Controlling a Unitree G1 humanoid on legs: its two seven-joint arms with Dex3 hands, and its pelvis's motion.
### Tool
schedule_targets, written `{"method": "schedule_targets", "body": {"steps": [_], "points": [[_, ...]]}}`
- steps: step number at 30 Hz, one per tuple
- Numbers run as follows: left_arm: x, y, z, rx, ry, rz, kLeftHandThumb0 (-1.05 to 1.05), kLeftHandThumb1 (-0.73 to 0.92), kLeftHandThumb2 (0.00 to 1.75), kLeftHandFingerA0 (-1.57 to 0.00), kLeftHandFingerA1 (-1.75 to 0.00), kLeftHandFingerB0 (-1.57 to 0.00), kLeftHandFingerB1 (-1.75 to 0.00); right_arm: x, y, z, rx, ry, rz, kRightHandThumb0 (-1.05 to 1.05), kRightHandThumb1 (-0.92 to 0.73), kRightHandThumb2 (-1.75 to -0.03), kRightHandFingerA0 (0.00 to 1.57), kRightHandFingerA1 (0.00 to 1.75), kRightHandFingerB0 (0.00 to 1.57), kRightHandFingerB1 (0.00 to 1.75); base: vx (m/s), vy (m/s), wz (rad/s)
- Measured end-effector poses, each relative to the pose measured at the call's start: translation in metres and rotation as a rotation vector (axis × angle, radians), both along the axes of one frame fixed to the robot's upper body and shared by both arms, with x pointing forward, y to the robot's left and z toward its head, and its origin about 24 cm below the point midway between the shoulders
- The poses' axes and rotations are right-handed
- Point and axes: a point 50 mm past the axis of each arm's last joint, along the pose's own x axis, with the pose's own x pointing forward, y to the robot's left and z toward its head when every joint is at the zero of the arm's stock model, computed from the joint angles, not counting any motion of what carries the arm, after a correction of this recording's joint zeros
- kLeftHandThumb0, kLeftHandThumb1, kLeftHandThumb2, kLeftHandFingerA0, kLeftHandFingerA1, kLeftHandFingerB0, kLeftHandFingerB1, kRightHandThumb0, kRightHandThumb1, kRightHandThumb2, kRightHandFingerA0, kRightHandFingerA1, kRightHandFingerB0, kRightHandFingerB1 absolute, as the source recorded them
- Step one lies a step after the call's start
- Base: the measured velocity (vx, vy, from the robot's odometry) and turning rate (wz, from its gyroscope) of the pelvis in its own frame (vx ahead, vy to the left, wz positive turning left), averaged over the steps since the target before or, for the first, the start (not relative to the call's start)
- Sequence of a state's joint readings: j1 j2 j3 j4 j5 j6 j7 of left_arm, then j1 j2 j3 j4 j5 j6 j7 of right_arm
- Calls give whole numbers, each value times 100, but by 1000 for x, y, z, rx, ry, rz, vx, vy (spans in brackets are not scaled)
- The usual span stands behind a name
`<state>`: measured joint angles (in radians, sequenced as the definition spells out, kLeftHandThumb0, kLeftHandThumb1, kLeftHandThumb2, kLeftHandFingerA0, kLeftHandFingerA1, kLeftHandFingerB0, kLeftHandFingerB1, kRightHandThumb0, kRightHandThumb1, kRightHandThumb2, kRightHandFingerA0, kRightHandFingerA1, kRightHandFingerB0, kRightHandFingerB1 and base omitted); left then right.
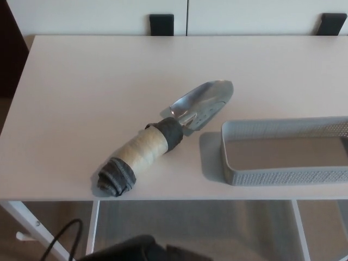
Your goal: The robot walks towards a desk on which a shovel is kept on the left hand side and a container is kept on the right hand side. The robot picks up the shovel using its left hand and places it in the container.
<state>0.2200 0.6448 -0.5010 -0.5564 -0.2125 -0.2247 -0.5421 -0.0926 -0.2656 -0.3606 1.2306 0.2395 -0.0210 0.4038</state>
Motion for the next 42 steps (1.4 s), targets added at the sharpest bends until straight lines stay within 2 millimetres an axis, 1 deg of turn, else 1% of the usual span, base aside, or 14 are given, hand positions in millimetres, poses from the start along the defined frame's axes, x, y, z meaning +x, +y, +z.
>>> {"method": "schedule_targets", "body": {"steps": [1,3,5,9,10,11,12,17,18,22,23,36,37,42], "points": [[0,-3,4,1,-16,-19,-51,32,67,-1,-48,-8,-48,0,0,0,0,1,0,-6,-38,-86,29,60,19,55,0,0,0],[8,-8,13,-7,-95,-5,-48,27,61,0,-15,-7,-20,1,1,0,1,-1,2,-5,-38,-86,30,60,19,55,0,0,0],[14,-11,19,-2,-148,6,-40,30,61,0,-14,-10,-13,1,1,0,2,-1,2,-2,-40,-88,32,62,21,56,0,0,0],[26,-16,28,24,-245,28,-37,25,61,0,-22,-5,-24,1,2,0,3,-1,2,-4,-38,-86,34,63,25,58,0,0,0],[28,-17,30,31,-270,34,-40,23,59,0,-19,-2,-26,1,2,0,3,-1,2,-4,-56,-56,39,58,32,51,0,0,0],[31,-19,32,37,-291,39,-39,25,63,0,-22,-5,-26,1,2,0,3,-1,3,-3,-57,-56,38,58,28,49,0,0,0],[33,-19,34,45,-309,44,-35,27,73,0,-37,0,-35,1,2,0,4,-2,3,-4,-40,-87,34,62,22,56,0,0,0],[45,-24,41,93,-403,82,-39,22,61,0,-26,-5,-30,2,2,0,4,-4,4,-4,-39,-86,34,62,22,56,0,0,0],[48,-25,42,107,-421,94,-42,20,60,0,-25,-6,-31,2,2,0,3,-4,5,-4,-57,-56,40,58,29,49,0,0,0],[58,-25,44,159,-474,134,-41,20,60,0,-23,-4,-28,3,2,0,3,-4,6,-3,-60,-57,39,59,27,48,0,0,0],[60,-25,45,171,-484,145,-46,27,50,0,-28,-3,-28,3,2,0,3,-4,6,-3,-41,-87,33,63,20,56,0,0,0],[86,-22,41,330,-592,330,-57,22,61,0,-33,0,-21,9,4,2,1,-14,22,-8,-39,-87,32,61,23,56,0,0,0],[88,-21,40,341,-595,345,-54,25,60,0,-32,-8,-20,9,4,2,0,-14,24,-9,-57,-56,39,56,28,47,0,0,0],[101,-16,34,413,-615,443,-55,26,60,0,-27,-6,-18,11,5,2,-3,-11,39,-7,-56,-55,41,57,28,47,0,0,0]]}}
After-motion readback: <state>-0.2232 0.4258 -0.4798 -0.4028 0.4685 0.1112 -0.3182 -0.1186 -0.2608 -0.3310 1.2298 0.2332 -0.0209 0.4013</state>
